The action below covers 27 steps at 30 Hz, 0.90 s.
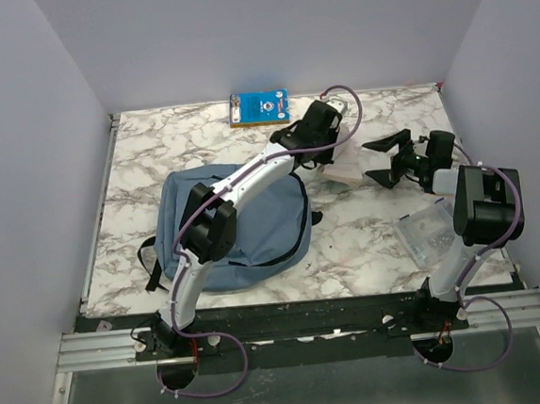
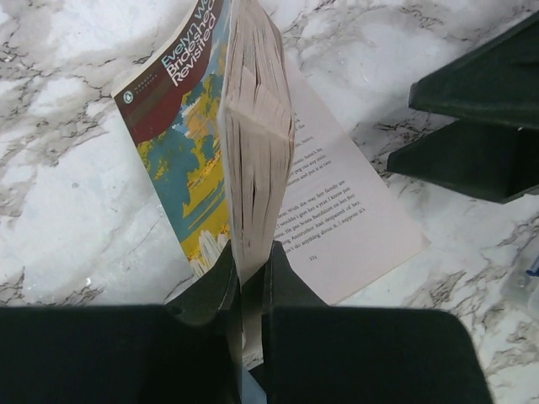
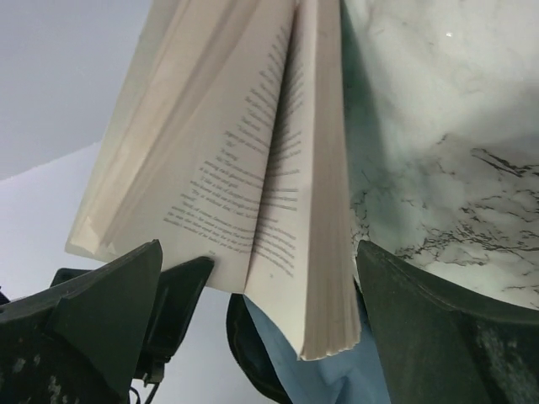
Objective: Pack the student bag
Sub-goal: Pick up the book from the center of the board.
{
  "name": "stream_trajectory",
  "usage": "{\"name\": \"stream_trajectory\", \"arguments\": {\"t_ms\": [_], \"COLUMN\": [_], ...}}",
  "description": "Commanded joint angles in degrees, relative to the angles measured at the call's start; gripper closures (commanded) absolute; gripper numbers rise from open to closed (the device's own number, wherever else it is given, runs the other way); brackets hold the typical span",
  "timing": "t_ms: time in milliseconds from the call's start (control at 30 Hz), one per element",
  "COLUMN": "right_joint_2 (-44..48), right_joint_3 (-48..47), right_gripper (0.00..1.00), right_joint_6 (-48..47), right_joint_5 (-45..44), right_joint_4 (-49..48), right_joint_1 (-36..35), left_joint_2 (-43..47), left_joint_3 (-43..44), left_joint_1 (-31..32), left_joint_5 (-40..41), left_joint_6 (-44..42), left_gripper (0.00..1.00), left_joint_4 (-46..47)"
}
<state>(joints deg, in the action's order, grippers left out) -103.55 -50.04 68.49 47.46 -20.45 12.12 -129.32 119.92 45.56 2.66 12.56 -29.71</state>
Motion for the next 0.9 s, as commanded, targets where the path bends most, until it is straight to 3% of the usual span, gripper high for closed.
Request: {"name": "stream_trajectory", "arguments": {"t_ms": [0, 133, 300, 433, 767, 867], "right_joint_2": [-2.79, -5.95, -9.30, -12.52, -14.95, -15.90], "right_joint_3": [3.98, 9.16, 10.16, 11.72, 7.76, 6.59], "right_gripper": [0.00, 0.00, 0.00, 0.00, 0.00, 0.00], "right_joint_6": [7.38, 16.85, 23.55, 33.33, 33.56, 32.48], "right_joint_5": [0.20, 0.88, 1.49, 0.40, 1.74, 2.16], "right_joint_4": [-10.86, -24.98, -33.54, -48.20, -47.84, -46.83], "right_joint_1": [0.01, -0.22, -2.39, -2.70, -3.29, -3.29], "left_joint_2": [3.68, 3.42, 2.83, 2.71, 2.79, 3.64], "left_joint_3": [0.72, 0.76, 1.27, 1.00, -1.17, -4.21], "left_joint_1": [-1.56, -2.20, -2.58, -2.57, -1.89, -1.44], "left_joint_5": [-7.86, -9.29, -12.10, -13.24, -15.35, -14.54], "left_joint_6": [6.44, 8.31, 10.42, 11.16, 8.08, 5.61], "left_gripper": [1.00, 1.00, 1.00, 1.00, 1.00, 0.95], "left_joint_4": [-0.78, -1.13, -1.12, -1.09, -0.66, -0.05]}}
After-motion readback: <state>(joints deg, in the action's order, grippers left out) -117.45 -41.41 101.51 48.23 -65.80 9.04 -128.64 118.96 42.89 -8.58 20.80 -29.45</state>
